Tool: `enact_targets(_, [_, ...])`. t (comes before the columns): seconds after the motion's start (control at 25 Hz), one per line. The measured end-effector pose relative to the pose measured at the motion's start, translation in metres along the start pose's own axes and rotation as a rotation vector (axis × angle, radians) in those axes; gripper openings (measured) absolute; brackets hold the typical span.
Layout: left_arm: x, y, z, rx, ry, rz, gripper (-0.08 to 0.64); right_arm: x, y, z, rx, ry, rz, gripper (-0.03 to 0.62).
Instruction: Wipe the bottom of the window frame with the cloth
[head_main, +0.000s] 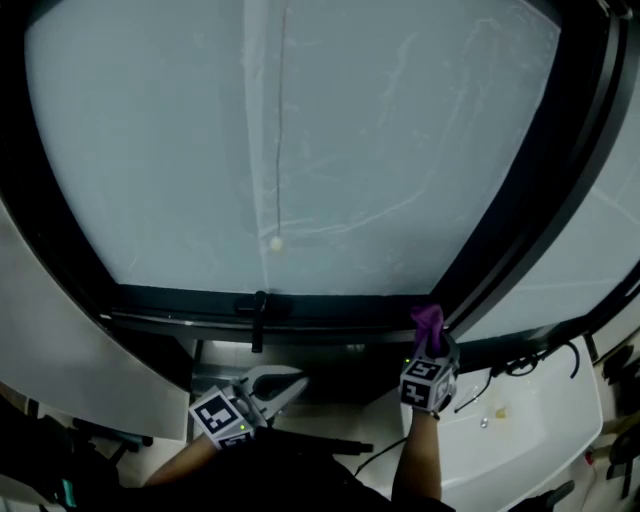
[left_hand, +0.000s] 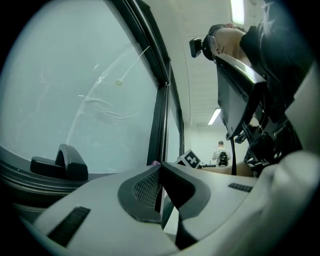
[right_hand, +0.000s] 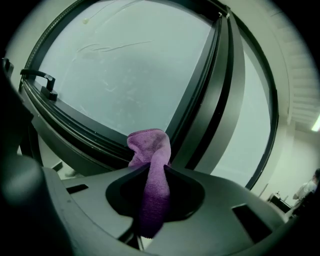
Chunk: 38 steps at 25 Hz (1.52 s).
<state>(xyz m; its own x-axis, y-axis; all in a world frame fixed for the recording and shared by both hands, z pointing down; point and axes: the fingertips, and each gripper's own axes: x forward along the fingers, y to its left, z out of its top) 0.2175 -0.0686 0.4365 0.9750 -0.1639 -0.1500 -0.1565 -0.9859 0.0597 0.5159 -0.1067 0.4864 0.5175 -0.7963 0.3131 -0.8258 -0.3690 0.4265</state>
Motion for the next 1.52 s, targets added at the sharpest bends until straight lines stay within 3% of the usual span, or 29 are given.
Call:
enact_targets(0.2, [-0.01, -0.002, 0.002, -0.009, -0.01, -0.036, 0.0, -0.034, 0.006, -0.025, 0.014, 0.017, -0.009, 0.066])
enact_targets(0.4, [-0.027, 0.001, 0.009, 0.0, -0.011, -0.083, 0.0, -0.08, 0.019, -0.035, 0.155, -0.006, -0.009, 0.064])
enact_targets(0.56, [-0.036, 0.001, 0.024, -0.001, -0.027, -0.121, 0.0, -0.119, 0.033, -0.023, 0.323, -0.109, 0.05, 0.064])
enact_targets(0.68, [-0.038, -0.003, 0.03, 0.005, -0.026, -0.166, 0.0, -0.152, 0.026, -0.011, 0.391, -0.215, 0.028, 0.063])
enact_targets(0.84, [-0.038, -0.005, 0.033, -0.018, -0.041, -0.194, 0.0, -0.202, 0.02, -0.002, 0.399, -0.282, -0.004, 0.063])
enact_targets(1.08, [-0.046, -0.011, 0.029, -0.039, -0.027, -0.212, 0.0, -0.254, 0.02, -0.026, 0.454, -0.316, -0.04, 0.061])
enact_targets(1.52, [-0.047, -0.007, 0.027, -0.081, -0.028, -0.201, 0.0, -0.267, 0.013, -0.05, 0.452, -0.268, -0.08, 0.06])
